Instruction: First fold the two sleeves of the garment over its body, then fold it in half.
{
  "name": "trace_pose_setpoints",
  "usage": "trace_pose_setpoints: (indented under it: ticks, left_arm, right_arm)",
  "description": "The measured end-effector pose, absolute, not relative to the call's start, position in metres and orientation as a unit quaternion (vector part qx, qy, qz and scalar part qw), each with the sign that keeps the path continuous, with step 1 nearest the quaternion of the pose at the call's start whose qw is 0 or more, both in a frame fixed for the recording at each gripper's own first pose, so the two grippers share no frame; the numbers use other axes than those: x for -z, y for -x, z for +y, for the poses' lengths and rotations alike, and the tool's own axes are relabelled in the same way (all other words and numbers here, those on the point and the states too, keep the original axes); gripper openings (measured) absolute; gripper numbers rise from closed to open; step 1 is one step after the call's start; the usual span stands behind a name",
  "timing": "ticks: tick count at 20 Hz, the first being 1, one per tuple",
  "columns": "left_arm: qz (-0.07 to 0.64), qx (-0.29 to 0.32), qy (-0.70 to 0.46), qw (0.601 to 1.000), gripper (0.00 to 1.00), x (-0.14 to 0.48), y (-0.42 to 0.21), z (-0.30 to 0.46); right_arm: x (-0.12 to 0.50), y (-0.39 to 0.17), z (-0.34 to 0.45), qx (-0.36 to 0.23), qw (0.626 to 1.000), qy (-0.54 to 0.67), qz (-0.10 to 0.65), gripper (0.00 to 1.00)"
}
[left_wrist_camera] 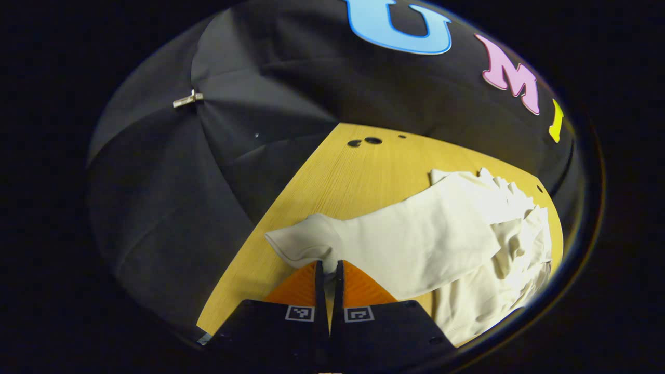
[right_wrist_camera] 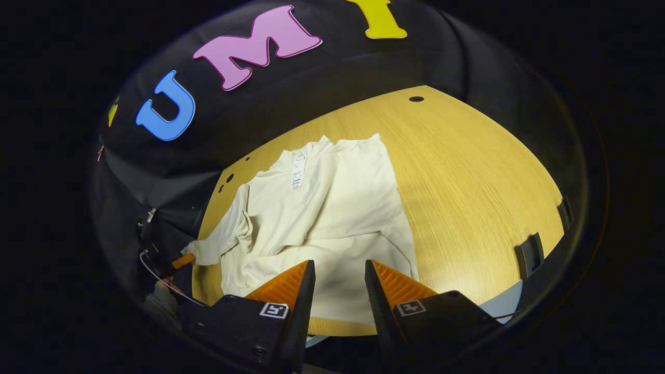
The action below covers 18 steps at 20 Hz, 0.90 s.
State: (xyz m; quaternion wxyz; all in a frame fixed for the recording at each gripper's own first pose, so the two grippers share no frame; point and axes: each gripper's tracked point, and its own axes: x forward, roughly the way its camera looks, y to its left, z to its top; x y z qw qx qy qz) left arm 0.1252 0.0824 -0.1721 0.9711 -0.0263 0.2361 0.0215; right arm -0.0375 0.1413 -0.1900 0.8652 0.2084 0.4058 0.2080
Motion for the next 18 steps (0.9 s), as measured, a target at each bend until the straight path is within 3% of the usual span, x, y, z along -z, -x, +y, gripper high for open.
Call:
trace_pose_setpoints:
  ticks: [11,18]
  left_arm:
    - [0.176,0.139,0.015,0.974,0.06,0.088,-0.109,-0.108]
    - [0.190,0.219,-0.016,0.957,0.06,0.101,-0.100,-0.223]
  right_arm:
    - [0.211,0.027,0.105,-0.181,0.861,-0.231,0.416,0.59]
    - [0.227,0.028,0.080,-0.163,0.856,-0.243,0.426,0.59]
